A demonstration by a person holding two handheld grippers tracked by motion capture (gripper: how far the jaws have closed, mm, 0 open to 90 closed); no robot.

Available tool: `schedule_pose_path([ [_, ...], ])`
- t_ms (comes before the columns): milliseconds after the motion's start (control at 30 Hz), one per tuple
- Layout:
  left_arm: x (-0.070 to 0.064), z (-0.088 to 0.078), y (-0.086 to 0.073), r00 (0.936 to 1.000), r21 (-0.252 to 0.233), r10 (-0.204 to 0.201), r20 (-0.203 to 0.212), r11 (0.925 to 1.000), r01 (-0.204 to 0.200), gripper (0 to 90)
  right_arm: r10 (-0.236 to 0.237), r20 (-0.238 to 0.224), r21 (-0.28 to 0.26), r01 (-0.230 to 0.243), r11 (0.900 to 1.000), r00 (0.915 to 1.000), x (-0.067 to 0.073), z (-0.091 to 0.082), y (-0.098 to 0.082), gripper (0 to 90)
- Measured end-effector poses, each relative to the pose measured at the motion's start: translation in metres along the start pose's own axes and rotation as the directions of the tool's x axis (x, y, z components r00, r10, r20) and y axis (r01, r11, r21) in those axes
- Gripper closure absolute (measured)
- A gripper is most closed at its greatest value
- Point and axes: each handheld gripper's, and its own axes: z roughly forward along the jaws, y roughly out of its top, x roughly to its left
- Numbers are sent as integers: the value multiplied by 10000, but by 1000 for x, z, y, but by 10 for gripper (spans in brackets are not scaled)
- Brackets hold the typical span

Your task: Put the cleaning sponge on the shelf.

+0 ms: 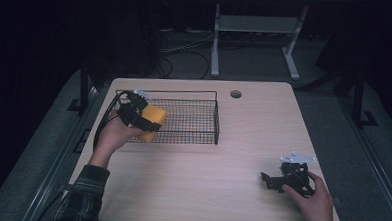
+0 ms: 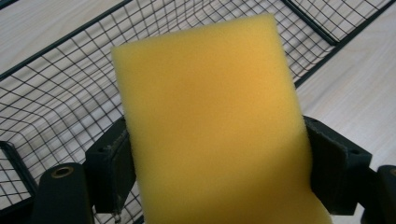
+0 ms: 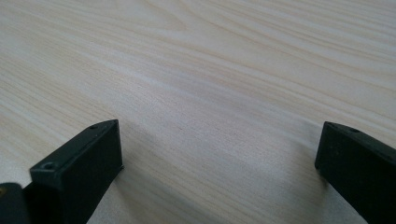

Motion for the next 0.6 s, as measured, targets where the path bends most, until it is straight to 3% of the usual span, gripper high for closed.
schedule_pose_path([
  [600,26,-1,9,9986,-9,-197,-486,9998,197,202,9,1,2,-9,10000,10000,0,0,0,0],
])
